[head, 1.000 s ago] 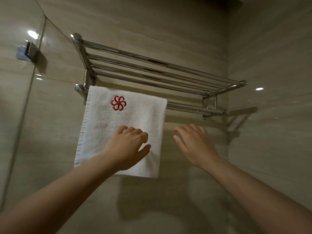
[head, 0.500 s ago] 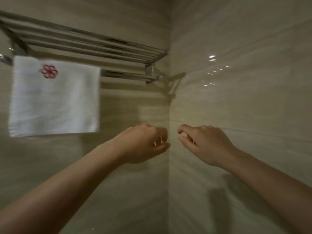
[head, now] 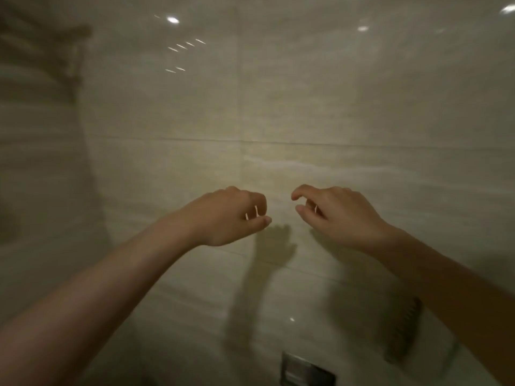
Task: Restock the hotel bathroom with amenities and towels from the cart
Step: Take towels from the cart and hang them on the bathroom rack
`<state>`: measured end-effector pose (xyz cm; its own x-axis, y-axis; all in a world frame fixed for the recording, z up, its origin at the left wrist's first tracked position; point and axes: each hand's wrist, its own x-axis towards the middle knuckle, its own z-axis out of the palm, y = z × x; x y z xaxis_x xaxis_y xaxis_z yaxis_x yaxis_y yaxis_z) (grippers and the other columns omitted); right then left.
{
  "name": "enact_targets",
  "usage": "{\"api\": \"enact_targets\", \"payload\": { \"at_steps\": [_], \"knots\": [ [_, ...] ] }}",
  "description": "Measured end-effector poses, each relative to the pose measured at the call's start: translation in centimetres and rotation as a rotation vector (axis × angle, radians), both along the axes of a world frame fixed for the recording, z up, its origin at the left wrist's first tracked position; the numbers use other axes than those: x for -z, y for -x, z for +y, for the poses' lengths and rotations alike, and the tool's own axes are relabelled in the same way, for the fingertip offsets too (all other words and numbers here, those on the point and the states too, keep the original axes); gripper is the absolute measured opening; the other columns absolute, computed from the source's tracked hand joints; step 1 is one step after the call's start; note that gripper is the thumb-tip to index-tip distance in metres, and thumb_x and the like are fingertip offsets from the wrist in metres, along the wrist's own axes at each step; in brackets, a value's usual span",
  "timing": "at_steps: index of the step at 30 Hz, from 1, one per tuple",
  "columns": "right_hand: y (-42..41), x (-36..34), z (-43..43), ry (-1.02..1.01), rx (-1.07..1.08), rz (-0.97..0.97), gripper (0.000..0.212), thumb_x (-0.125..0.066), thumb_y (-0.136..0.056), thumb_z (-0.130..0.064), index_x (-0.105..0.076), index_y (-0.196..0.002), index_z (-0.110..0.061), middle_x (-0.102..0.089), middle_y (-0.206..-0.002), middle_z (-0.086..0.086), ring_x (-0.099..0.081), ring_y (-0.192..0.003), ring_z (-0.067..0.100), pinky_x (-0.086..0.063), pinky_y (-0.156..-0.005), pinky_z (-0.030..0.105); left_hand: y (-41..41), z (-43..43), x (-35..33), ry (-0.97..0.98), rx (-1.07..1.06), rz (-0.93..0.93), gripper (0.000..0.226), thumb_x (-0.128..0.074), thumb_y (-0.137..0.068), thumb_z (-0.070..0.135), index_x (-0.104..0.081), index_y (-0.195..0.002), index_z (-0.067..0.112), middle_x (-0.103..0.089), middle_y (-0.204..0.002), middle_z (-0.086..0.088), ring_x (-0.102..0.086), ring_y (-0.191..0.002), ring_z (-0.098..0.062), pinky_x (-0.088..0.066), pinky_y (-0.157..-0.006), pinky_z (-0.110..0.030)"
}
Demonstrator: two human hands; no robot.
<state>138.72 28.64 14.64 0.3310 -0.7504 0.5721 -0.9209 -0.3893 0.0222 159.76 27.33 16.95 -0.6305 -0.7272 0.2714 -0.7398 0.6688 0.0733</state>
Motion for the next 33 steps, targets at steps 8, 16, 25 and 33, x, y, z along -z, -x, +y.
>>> {"api": "enact_targets", "payload": {
  "at_steps": [8, 16, 25, 33],
  "knots": [
    [8.6, 4.5, 9.5, -0.157, 0.364, -0.069, 0.024, -0.042, -0.096, -0.034, -0.056, -0.115, -0.028, -0.06, -0.086, -0.011, -0.056, -0.077, 0.012, -0.042, -0.068, 0.025, 10.1, 1.1, 4.5, -0.156, 0.445, 0.205, 0.017, -0.048, -0.09, 0.038, -0.059, -0.091, 0.025, -0.064, -0.085, 0.011, -0.061, -0.081, -0.01, -0.048, -0.069, -0.028],
    [16.1, 8.2, 20.1, -0.268, 0.657, -0.225, 0.017, -0.048, -0.093, -0.031, -0.06, -0.104, -0.028, -0.055, -0.077, -0.017, -0.058, -0.069, 0.011, -0.049, -0.067, 0.032, 21.5, 5.7, 8.2, -0.278, 0.729, 0.243, 0.016, -0.054, -0.091, 0.029, -0.064, -0.095, 0.017, -0.067, -0.088, 0.005, -0.062, -0.083, -0.013, -0.049, -0.075, -0.03],
    [24.0, 9.3, 29.0, -0.29, 0.805, -0.371, 0.018, -0.047, -0.093, -0.034, -0.059, -0.106, -0.03, -0.06, -0.081, -0.017, -0.061, -0.069, 0.006, -0.054, -0.072, 0.038, 32.1, 12.3, 10.0, -0.332, 0.861, 0.146, 0.017, -0.051, -0.091, 0.037, -0.061, -0.092, 0.024, -0.065, -0.089, 0.008, -0.061, -0.085, -0.009, -0.049, -0.078, -0.028],
    [31.4, 10.2, 35.7, -0.293, 0.863, -0.47, 0.022, -0.046, -0.096, -0.031, -0.057, -0.114, -0.026, -0.061, -0.09, -0.008, -0.059, -0.073, 0.008, -0.051, -0.068, 0.031, 41.7, 18.8, 10.5, -0.334, 0.973, 0.146, 0.016, -0.054, -0.089, 0.033, -0.062, -0.088, 0.019, -0.06, -0.078, 0.008, -0.061, -0.078, -0.014, -0.051, -0.079, -0.036]
  ]
}}
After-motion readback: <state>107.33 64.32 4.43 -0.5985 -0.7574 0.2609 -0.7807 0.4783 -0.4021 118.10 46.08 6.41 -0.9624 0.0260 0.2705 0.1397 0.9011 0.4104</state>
